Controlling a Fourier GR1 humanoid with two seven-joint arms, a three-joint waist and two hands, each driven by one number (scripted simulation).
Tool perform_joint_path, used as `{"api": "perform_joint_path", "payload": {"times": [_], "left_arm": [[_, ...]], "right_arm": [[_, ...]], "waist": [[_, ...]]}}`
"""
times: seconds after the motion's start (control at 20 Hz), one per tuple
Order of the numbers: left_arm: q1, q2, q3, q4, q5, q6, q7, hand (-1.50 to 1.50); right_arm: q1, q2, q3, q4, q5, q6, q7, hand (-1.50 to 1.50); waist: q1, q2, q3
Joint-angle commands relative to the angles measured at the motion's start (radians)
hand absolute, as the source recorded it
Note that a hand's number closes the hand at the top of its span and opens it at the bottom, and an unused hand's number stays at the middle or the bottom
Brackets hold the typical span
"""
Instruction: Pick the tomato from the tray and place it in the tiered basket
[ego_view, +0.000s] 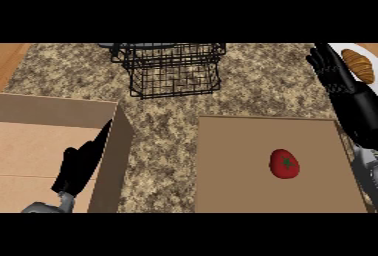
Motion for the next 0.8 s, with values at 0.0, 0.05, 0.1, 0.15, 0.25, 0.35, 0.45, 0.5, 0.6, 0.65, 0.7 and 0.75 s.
{"api": "perform_joint_path", "payload": {"times": [0.0,0.05,0.1,0.15,0.25,0.35,0.45,0.5,0.6,0.65,0.7,0.75], "left_arm": [[0.024,-0.036,0.032,0.065,-0.022,0.041,-0.033,0.0],[0.07,-0.048,0.032,0.047,-0.03,0.092,-0.043,0.0],[0.074,-0.06,0.053,0.067,-0.046,0.146,-0.054,0.0],[0.062,-0.05,0.106,0.059,-0.026,0.18,-0.029,0.0],[0.136,-0.053,0.153,0.061,-0.024,0.245,-0.063,0.0],[0.151,-0.066,0.161,0.036,0.026,0.224,-0.034,0.0],[0.156,-0.085,0.162,0.032,0.011,0.246,-0.048,0.0],[0.178,-0.079,0.157,0.029,0.005,0.235,-0.06,0.0],[0.208,-0.108,0.138,0.035,-0.03,0.257,-0.105,0.0],[0.197,-0.121,0.14,0.071,-0.023,0.246,-0.105,0.0],[0.192,-0.138,0.133,0.038,-0.04,0.279,-0.098,0.0],[0.204,-0.14,0.128,0.05,-0.051,0.269,-0.124,0.0]], "right_arm": [[0.067,-0.004,-0.068,-0.033,0.011,-0.054,0.02,1.5],[0.097,-0.027,-0.112,-0.037,0.022,-0.111,0.042,1.5],[0.07,-0.029,-0.167,-0.004,0.03,-0.167,0.046,1.5],[0.12,-0.021,-0.187,-0.013,0.062,-0.236,0.054,1.5],[0.176,-0.056,-0.29,-0.015,0.081,-0.326,0.071,1.5],[0.256,-0.035,-0.415,0.136,0.113,-0.514,0.192,-1.5],[0.263,0.119,-0.47,0.101,0.032,-0.633,0.182,-1.5],[0.28,0.15,-0.485,0.05,0.038,-0.681,0.161,-1.5],[0.401,0.219,-0.466,-0.083,0.059,-0.715,0.098,-1.5],[0.42,0.263,-0.414,-0.183,0.073,-0.732,0.113,-1.5],[0.528,0.252,-0.41,-0.289,0.063,-0.684,0.112,-1.5],[0.543,0.265,-0.384,-0.334,0.089,-0.706,0.141,-1.5]], "waist": [[-0.01,-0.03,0.003],[-0.017,-0.033,0.003],[-0.016,-0.032,0.003],[-0.032,-0.036,0.003],[-0.056,-0.047,0.003],[-0.131,-0.043,0.003],[-0.101,-0.044,0.007],[-0.085,-0.046,0.004],[-0.076,-0.045,0.002],[-0.065,-0.041,0.001],[-0.069,-0.044,0.001],[-0.048,-0.039,0.001]]}}
